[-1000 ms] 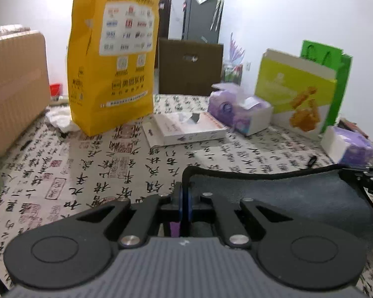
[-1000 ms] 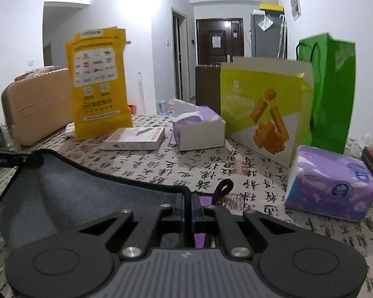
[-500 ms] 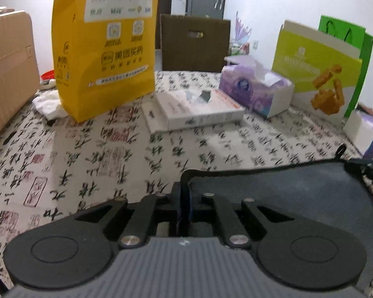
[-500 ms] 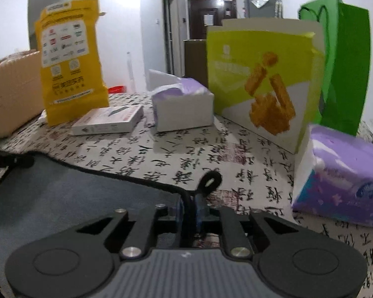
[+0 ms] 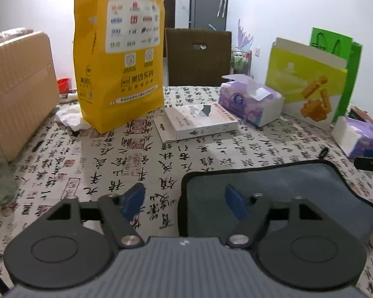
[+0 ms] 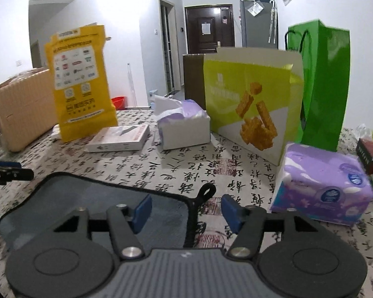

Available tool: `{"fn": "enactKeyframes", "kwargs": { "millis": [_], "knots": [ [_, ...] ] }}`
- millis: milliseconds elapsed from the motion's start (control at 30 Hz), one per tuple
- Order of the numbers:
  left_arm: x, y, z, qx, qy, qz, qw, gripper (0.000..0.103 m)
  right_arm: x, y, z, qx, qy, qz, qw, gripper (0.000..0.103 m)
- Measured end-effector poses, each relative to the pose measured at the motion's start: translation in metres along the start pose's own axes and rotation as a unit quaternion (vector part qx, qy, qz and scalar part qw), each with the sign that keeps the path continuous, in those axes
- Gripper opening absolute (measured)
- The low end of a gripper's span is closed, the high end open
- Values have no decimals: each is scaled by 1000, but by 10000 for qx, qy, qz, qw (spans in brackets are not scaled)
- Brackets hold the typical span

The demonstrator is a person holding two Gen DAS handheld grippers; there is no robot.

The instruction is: Fold towel

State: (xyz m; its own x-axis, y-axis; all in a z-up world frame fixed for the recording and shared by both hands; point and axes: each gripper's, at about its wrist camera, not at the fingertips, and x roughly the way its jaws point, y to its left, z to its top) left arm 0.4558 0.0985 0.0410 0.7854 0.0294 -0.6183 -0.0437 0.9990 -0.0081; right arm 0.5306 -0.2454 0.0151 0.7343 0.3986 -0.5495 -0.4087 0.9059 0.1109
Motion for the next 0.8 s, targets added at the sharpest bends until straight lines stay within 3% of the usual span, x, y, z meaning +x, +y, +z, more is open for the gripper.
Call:
{"fn": "enactKeyframes", "kwargs": {
  "millis": [267, 800],
  "knots": [
    [-58, -12, -10, 128, -118, -91, 9998, 88, -58, 15, -6, -119, -83, -22, 9999, 78],
    [-132, -15, -51, -107, -336, 3, 9994, 94, -141, 44, -37, -109, -373, 96, 9992, 82]
  ]
}}
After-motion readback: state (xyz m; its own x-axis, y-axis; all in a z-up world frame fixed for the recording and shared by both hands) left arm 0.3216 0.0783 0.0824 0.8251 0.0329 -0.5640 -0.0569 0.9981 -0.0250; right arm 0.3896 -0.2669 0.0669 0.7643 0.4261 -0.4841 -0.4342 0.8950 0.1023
